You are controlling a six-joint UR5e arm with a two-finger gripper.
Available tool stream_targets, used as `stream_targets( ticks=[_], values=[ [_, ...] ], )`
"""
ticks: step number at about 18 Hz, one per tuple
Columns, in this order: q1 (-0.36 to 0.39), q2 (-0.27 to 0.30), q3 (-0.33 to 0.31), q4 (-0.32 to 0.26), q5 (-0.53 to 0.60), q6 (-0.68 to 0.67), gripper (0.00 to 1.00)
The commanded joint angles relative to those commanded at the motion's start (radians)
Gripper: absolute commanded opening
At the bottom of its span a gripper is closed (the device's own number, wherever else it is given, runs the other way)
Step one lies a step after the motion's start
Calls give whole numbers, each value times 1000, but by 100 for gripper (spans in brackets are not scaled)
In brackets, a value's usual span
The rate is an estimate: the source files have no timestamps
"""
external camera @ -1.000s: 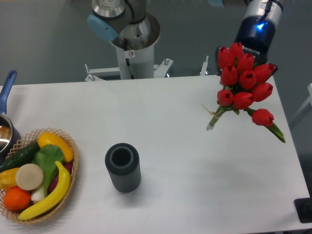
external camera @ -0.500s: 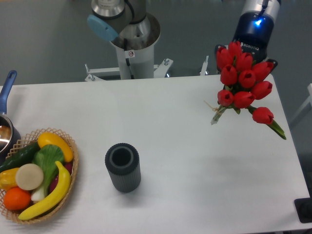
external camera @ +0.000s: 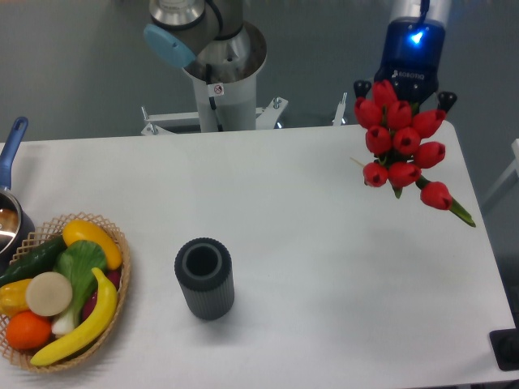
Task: Place the flowers on the table
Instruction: 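Hold the red tulip bunch by the stems with the gripper, then carry the tulips down toward the table beside the black container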
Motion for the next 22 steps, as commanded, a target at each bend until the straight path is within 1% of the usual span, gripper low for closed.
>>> stream_targets(
  ticks=[2,4,7,10,12,14,18,22],
  values=[
    [-17,-6,0,0,60,8,40],
    [-57,-32,9,-23,175,44,40],
    [-123,-87,11,-35,313,123,41],
    [-173,-141,14,-43,442,133,41],
    [-199,-182,21,-43,500,141,41],
    [-221,-208,24,-46,554,156,40],
    [-270,-281,29,-45,654,189,40],
    [-301,-337,50,-44,666,192,41]
  ],
)
